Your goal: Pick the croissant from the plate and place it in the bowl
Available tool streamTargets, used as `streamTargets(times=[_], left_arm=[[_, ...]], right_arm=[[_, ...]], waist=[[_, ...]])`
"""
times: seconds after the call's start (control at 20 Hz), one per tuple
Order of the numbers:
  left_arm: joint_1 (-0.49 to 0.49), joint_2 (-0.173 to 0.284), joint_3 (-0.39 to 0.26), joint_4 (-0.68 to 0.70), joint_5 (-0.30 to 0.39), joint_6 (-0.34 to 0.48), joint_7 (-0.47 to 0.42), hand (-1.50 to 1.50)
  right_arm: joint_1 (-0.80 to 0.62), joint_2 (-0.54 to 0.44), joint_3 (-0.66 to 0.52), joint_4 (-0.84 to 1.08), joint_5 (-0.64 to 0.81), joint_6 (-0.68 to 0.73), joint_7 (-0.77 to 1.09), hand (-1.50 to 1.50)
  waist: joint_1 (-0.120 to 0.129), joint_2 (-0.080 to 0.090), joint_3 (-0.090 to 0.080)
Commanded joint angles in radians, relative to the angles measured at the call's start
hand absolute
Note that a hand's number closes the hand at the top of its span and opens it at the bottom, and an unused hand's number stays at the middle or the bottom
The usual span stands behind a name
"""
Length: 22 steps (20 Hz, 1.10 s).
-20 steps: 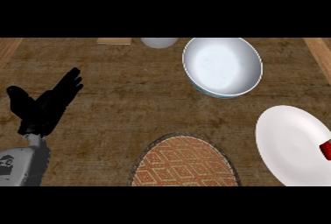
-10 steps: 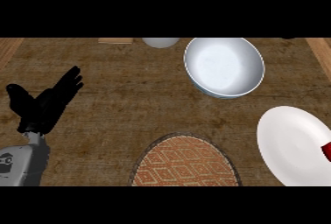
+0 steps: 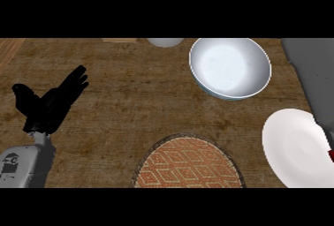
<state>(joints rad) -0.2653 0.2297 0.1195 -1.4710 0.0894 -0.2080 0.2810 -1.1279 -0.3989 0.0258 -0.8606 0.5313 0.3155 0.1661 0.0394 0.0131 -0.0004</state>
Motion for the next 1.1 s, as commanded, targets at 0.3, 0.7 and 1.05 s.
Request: streamTargets(times=[0.3,0.7,1.05], left_arm=[[-0.05,0.019,0.008,0.038,0.009,-0.026,0.006,0.0],[-0.051,-0.021,-0.024,-0.01,-0.008,0.005,0.019,0.0],[-0.027,0.0,-0.018,-0.004,0.009,-0.037,0.007,0.0]], right_arm=[[-0.093,0.16,-0.086,0.407,-0.023,-0.124,-0.115,1.5],[-0.129,0.204,-0.221,0.544,-0.112,-0.237,-0.203,-1.5],[-0.153,0.174,-0.249,0.589,-0.099,-0.366,-0.318,-1.5]], waist=[[0.027,0.019,0.001],[0.039,0.02,0.002],[0.05,0.024,0.001]])
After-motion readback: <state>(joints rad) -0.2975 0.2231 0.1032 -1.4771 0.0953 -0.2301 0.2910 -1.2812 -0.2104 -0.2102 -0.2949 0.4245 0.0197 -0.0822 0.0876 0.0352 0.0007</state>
